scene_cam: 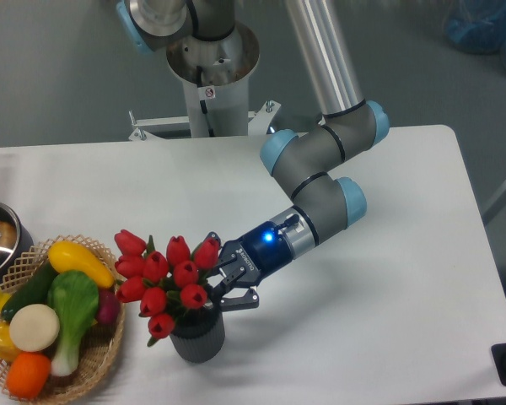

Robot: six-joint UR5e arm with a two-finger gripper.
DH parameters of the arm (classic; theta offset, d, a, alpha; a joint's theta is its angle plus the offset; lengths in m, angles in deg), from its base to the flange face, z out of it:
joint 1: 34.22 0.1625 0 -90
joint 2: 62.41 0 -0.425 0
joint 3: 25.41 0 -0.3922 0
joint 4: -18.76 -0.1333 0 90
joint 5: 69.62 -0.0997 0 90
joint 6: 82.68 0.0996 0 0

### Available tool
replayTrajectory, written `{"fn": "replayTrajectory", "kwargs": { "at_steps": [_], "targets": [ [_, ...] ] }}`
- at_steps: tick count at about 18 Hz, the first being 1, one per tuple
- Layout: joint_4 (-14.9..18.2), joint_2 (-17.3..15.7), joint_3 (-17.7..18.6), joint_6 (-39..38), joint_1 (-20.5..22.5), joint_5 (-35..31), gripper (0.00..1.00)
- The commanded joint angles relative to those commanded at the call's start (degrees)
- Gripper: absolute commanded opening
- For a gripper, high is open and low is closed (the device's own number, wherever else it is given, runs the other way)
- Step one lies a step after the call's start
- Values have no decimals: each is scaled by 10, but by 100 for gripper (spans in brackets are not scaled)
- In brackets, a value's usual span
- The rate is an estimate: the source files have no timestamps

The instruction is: Insert the flowers into the vase

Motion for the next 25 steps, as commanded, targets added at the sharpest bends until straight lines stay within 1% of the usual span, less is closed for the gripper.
{"fn": "replayTrajectory", "kwargs": {
  "at_steps": [1,3,5,6,8,10,14,15,17,20,22,25],
  "targets": [
    [-1,0,0,0,0,1,47],
    [-1,-1,-1,1,2,0,59],
    [-1,-1,0,1,6,0,64],
    [-1,-2,-1,1,7,0,70],
    [-1,-3,1,3,9,0,75],
    [-1,-4,6,8,12,0,77],
    [-1,-5,9,18,20,0,88],
    [-1,-8,10,18,22,0,92],
    [-2,-25,19,18,32,0,100],
    [-2,-47,32,17,54,-4,100],
    [-2,-66,40,17,69,-22,100],
    [-2,-104,53,18,99,-89,100]
  ]
}}
